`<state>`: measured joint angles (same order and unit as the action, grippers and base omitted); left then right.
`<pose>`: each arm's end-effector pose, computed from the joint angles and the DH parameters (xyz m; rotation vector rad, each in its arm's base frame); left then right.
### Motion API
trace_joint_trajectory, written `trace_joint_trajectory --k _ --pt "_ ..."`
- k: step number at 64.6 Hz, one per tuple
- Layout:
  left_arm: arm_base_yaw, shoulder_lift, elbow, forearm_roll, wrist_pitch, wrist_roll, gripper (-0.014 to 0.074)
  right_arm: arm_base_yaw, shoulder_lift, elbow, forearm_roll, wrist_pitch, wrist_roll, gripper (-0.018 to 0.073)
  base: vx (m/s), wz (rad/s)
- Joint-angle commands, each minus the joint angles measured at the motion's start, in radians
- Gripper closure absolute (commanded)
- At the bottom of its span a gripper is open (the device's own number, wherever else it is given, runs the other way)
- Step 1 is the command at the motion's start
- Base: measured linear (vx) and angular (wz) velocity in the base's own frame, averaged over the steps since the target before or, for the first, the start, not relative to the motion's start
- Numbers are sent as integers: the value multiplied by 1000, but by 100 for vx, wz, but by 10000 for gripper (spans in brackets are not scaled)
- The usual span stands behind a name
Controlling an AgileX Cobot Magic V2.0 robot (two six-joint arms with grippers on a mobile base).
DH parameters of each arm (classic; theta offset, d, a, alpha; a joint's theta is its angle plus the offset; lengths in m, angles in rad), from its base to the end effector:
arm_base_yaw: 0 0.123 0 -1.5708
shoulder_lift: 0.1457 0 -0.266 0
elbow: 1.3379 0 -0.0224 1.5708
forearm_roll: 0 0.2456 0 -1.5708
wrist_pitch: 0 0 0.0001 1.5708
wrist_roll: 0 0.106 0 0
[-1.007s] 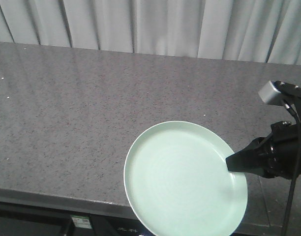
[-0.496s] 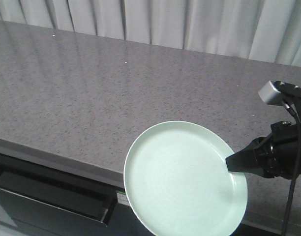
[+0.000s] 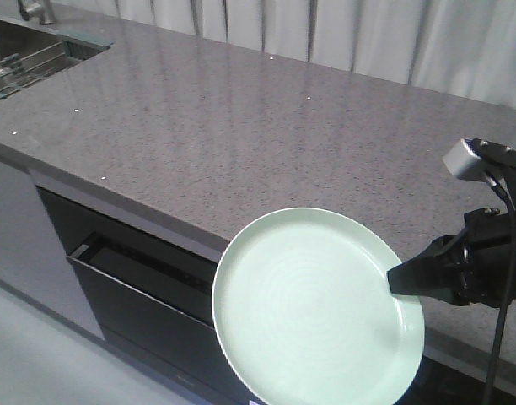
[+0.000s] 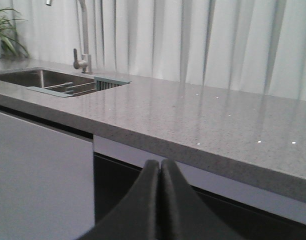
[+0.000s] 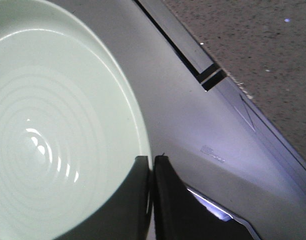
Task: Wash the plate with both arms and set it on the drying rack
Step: 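Turn the base away from the counter holding the plate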
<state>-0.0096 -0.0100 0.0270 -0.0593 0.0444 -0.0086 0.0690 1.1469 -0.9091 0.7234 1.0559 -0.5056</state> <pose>0.0858 -0.0011 0.2012 -0.0429 1.5447 -0.0634 0.2096 0.0757 0.2878 -0.4104 2.5067 0.7941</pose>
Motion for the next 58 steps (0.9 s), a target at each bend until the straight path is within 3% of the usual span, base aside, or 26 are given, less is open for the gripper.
trace_joint_trajectory --k 1,58 --pt "-7 -16 -26 -2 -75 -8 603 -1 -20 -23 50 -22 -8 561 -11 42" --pt "-7 -16 -26 -2 -75 -8 603 -1 -20 -23 50 -22 -8 561 -11 43"
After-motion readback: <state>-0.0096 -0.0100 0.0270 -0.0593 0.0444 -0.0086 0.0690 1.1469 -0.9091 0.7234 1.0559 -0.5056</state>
